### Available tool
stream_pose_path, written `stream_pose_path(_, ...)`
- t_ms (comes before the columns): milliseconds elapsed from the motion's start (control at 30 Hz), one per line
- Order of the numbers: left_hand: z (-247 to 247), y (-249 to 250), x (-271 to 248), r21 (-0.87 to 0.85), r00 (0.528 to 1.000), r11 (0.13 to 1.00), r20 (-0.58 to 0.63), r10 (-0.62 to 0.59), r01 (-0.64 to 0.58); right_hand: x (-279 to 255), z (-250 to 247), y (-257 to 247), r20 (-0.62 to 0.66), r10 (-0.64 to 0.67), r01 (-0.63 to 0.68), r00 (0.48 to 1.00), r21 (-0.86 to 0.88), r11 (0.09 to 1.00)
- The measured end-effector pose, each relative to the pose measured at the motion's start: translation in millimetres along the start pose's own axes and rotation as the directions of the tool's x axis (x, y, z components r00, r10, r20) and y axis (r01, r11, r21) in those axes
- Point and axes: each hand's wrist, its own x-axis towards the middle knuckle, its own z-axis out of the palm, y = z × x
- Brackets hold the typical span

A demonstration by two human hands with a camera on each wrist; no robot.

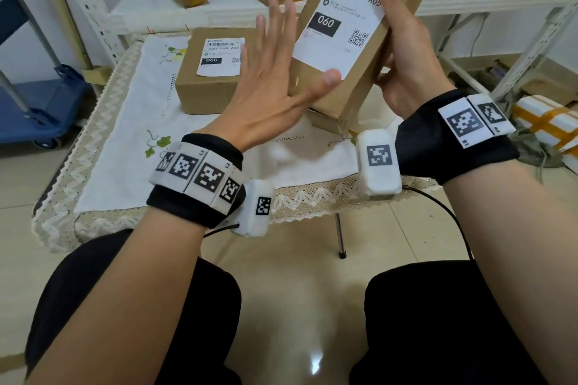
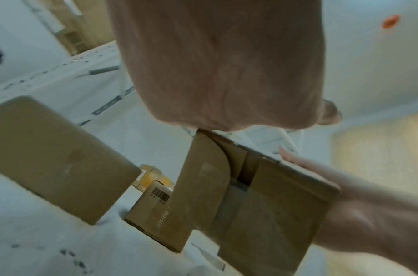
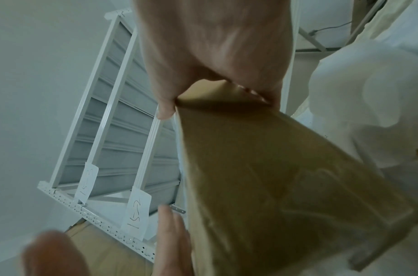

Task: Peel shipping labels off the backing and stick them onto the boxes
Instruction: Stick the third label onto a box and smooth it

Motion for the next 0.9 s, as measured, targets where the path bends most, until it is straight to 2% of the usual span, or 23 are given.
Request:
stream_pose_path(67,-6.2,-2.8,2.1,-0.186,0.992,0.977,-0.052,-0.113,0.101,-0.4,-0.7,0.0,0.041,0.011,-0.011,0.999,0.001,1.0)
stream_pose_path(100,-9.4,-3.4,3.1,-0.302,0.982,0.939,-0.047,-0.185,0.163,-1.6,0.2,-0.4,0.069,0.018,-0.018,0.997,-0.007,1.0)
stream_pose_path(167,-12.4,-4.7,6.1,-0.504,0.946,0.813,0.03,-0.322,0.293,-2.9,2.8,-0.4,0.106,0.027,-0.025,0.994,-0.021,0.999)
stream_pose_path(233,-15.4,-4.6,7.3,-0.606,0.909,0.694,0.128,-0.397,0.389,-2.5,5.0,0.6,0.137,0.026,-0.026,0.99,-0.002,1.0)
stream_pose_path(367,-19.3,-2.2,3.4,-0.705,0.911,0.59,0.215,-0.352,0.395,2.8,3.8,4.8,0.201,-0.006,-0.003,0.98,0.045,0.999)
stream_pose_path(433,-21.1,-1.4,1.8,-0.728,0.918,0.572,0.214,-0.335,0.378,5.1,4.0,6.4,0.194,-0.025,0.021,0.981,0.021,1.0)
stream_pose_path(500,-22.2,0.9,1.4,-0.736,0.916,0.565,0.196,-0.349,0.373,3.5,7.8,3.4,0.135,-0.109,0.119,0.985,-0.069,0.99)
stream_pose_path(567,-20.7,4.5,1.9,-0.737,0.909,0.557,0.189,-0.372,0.382,-0.2,12.8,-2.8,0.08,-0.282,0.293,0.956,-0.289,0.912)
stream_pose_path(633,-16.9,8.0,3.0,-0.74,0.902,0.551,0.176,-0.395,0.385,-6.6,19.3,-5.9,0.142,-0.443,0.452,0.885,-0.494,0.743)
stream_pose_path(667,-14.7,9.5,3.5,-0.744,0.896,0.544,0.164,-0.414,0.388,-9.3,23.2,-5.4,0.201,-0.485,0.503,0.851,-0.578,0.643)
stream_pose_path(733,-10.5,9.8,5.5,-0.748,0.887,0.543,0.129,-0.444,0.381,-14.7,30.9,0.6,0.322,-0.481,0.546,0.816,-0.703,0.456)
stream_pose_path(767,-8.9,10.9,6.2,-0.754,0.884,0.544,0.104,-0.455,0.369,-17.2,33.3,4.5,0.365,-0.455,0.551,0.812,-0.736,0.393)
stream_pose_path(900,-9.2,12.7,6.5,-0.804,0.863,0.503,0.024,-0.505,0.317,-20.6,33.7,11.8,0.418,-0.41,0.56,0.811,-0.759,0.333)
